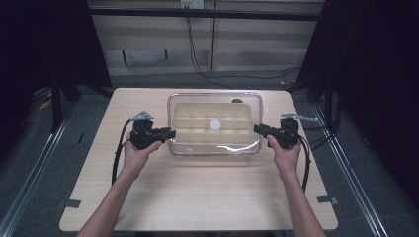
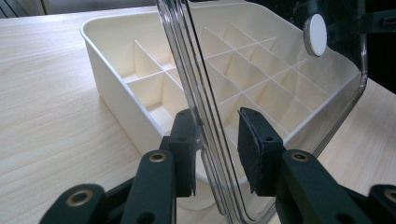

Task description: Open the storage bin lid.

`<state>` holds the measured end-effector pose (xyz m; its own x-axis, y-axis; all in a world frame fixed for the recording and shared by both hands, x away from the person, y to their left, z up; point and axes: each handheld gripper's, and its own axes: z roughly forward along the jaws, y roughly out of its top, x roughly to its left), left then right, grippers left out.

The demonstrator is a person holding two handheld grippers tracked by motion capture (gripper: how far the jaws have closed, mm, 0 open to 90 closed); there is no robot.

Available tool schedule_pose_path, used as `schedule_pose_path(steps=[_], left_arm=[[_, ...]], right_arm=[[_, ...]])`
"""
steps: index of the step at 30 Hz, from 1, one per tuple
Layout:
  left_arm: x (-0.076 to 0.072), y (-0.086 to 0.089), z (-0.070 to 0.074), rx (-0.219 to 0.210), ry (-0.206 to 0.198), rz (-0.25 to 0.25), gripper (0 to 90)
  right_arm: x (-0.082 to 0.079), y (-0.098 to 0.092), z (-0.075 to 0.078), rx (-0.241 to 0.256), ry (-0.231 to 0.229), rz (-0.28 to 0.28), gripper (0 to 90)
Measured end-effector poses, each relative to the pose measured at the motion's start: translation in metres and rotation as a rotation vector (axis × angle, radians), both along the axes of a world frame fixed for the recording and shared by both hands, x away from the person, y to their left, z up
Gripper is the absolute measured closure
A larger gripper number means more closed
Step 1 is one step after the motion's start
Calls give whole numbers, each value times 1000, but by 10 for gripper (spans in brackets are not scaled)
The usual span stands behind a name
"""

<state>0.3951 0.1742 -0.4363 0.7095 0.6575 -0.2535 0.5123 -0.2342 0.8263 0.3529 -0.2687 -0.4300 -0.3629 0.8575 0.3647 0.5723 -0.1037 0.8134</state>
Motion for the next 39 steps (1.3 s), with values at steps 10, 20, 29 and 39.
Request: schedule_pose_path(steps=[10,20,29,39], left_arm=[[-2,4,1,-17,-1,7,706],[-4,9,3,-20,-6,12,722],[-9,11,6,-26,-13,25,729],[-12,14,13,-39,-23,14,731]], right_arm=[[-3,1,3,-8,-13,20,713],[-4,2,4,-7,-21,45,726],[-7,4,5,-4,-26,52,731],[-9,3,8,16,-33,60,733]])
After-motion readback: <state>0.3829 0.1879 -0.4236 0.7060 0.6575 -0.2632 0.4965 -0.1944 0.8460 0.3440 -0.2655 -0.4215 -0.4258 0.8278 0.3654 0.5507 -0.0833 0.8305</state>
